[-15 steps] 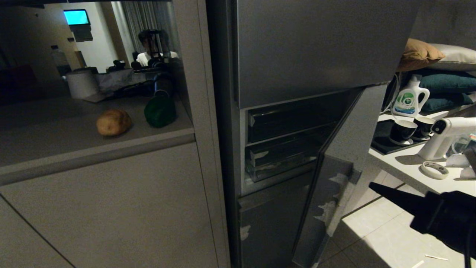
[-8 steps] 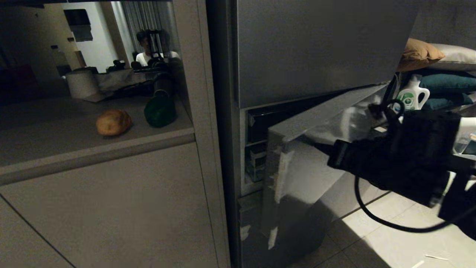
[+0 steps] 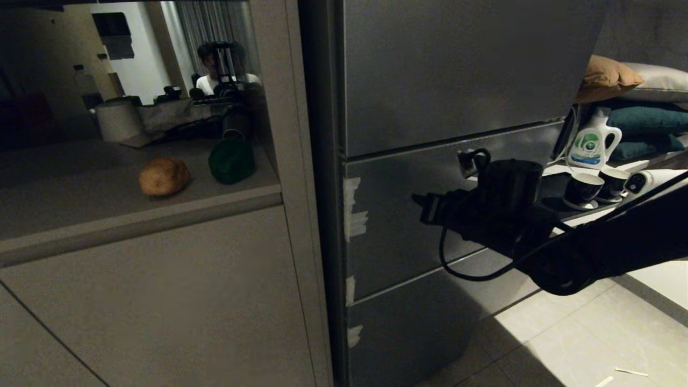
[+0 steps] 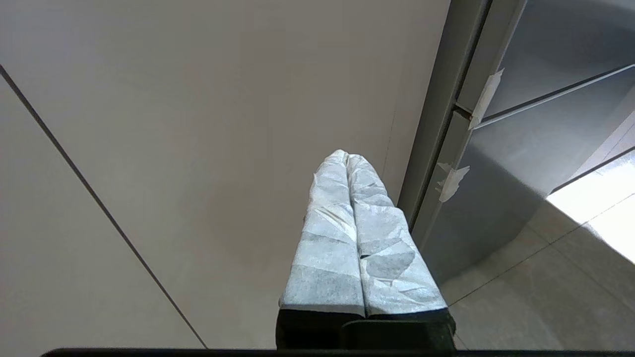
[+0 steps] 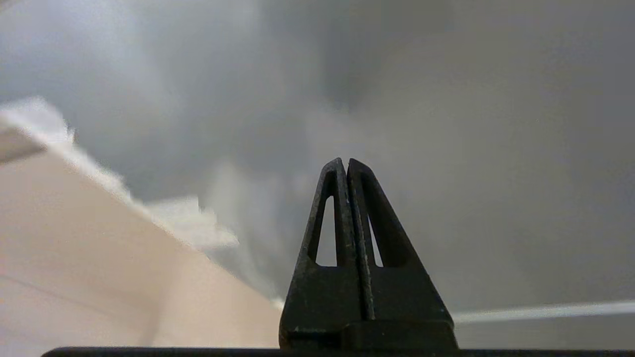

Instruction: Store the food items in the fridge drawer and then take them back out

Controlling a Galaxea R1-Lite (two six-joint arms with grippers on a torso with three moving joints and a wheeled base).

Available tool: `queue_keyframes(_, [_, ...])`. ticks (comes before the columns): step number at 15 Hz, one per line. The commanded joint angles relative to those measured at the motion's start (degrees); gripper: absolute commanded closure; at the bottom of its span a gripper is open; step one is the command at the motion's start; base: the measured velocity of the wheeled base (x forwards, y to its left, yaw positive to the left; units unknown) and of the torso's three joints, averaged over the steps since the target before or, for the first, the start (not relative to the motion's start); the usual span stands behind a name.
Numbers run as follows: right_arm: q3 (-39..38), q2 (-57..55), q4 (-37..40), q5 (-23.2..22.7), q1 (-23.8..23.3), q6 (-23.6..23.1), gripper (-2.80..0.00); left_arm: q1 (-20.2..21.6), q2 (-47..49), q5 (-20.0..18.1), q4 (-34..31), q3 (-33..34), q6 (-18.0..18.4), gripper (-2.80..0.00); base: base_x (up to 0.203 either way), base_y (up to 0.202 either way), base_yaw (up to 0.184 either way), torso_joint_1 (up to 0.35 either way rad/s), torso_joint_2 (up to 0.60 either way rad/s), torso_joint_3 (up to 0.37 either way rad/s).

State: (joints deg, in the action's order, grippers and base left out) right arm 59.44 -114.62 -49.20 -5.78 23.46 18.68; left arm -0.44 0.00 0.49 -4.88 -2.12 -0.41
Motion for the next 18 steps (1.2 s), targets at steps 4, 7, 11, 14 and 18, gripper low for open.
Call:
queue_keyframes(4, [-13.74,18.11,-0.48,0.04,-1.38,0.00,0.00,0.00,0.00,0.04,-0.05,0.01,-0.03,0.00,0.000,0.000,0.000,0.000,0.00,0.000])
queue_keyframes(7, [-25.52,34.68,-0.37,0.88,-2.42,-1.91,0.00,0.00,0.00,0.04,-0.05,0.01,-0.03,0.00,0.000,0.000,0.000,0.000,0.00,0.000])
queue_keyframes(11, [-42.39,56.54,0.21,7.27,-7.42,-9.73,0.00,0.00,0.00,0.04,-0.05,0.01,-0.03,0.00,0.000,0.000,0.000,0.000,0.00,0.000])
queue_keyframes(14, [-47.60,69.91,7.06,15.98,-10.83,-14.55,0.00,0.00,0.00,0.04,-0.05,0.01,0.00,0.00,0.000,0.000,0.000,0.000,0.00,0.000])
queue_keyframes(18, [-56.01,81.21,18.26,13.50,-19.47,-18.20,0.00,0.00,0.00,0.04,-0.05,0.01,-0.01,0.00,0.000,0.000,0.000,0.000,0.00,0.000])
